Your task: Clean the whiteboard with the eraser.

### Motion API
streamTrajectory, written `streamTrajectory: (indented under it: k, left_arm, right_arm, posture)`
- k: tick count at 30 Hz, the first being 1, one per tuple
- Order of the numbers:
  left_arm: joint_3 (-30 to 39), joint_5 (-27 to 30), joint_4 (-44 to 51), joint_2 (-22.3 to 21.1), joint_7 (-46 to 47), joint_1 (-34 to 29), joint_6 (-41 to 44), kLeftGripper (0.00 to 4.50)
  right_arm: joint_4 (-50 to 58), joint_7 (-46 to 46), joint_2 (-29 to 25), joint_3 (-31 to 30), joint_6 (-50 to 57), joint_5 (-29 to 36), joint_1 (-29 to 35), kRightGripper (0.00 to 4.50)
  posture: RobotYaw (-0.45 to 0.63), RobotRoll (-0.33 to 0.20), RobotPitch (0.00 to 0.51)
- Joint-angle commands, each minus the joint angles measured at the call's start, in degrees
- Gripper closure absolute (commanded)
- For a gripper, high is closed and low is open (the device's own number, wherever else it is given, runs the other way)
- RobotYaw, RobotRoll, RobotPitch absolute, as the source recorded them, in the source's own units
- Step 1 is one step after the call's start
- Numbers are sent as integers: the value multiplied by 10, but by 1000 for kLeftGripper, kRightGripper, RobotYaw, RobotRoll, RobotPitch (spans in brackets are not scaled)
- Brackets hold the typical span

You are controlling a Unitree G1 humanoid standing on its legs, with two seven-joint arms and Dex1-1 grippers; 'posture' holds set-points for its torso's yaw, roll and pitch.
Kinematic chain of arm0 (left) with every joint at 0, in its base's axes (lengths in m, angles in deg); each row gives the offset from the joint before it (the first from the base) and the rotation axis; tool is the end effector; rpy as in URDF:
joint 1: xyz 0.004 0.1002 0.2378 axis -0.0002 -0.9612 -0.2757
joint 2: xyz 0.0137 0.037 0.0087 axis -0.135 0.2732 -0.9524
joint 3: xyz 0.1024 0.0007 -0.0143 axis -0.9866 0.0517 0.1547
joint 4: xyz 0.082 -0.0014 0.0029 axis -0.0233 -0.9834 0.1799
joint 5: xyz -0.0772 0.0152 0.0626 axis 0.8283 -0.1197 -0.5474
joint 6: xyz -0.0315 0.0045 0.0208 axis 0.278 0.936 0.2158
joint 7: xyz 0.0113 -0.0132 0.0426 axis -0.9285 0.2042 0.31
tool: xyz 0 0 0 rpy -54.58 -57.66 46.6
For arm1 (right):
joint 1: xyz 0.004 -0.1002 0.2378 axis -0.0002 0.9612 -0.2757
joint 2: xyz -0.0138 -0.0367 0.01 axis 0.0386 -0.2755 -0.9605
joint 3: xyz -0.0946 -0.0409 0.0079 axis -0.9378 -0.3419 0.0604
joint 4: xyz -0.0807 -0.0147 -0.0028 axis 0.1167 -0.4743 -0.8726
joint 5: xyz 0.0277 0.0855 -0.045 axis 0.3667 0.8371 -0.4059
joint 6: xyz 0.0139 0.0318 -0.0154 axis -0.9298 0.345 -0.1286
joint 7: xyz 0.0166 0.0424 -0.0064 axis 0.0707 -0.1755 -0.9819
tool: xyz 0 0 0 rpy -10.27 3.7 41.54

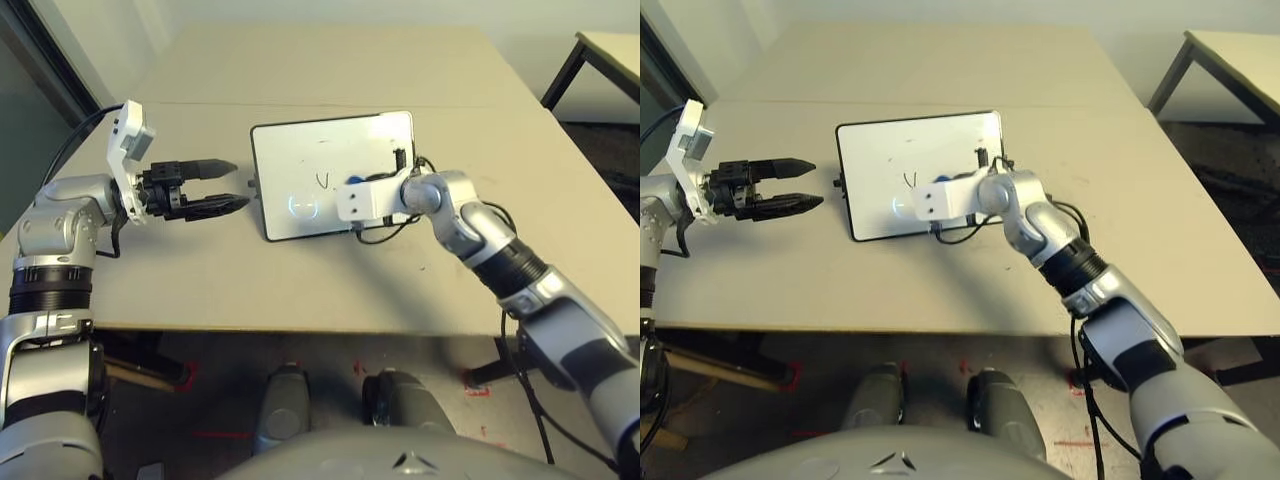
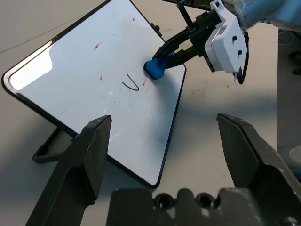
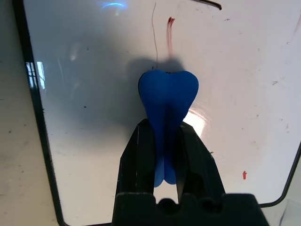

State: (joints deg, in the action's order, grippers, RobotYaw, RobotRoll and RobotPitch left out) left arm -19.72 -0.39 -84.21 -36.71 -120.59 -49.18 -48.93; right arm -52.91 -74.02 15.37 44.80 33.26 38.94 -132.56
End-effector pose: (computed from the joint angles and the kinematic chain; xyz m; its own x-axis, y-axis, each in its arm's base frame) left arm 0.2791 0.3134 0.1957 0.4117 -0.8858 -0.2139 0.9064 0.4225 -0.0049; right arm 0.3063 -0.0938 0.1651 0.7215 0.4113 -0.5571 -0.5812 -0.0777 -0.8100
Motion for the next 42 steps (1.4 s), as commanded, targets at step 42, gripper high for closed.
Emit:
streamTrajectory:
  k: [42]
  left_arm:
    - [2, 0, 0, 1, 3, -1, -3, 0]
  right_arm:
    - [58, -48, 48, -30, 22, 6, -33, 4132]
  posture:
    - [231, 0, 37]
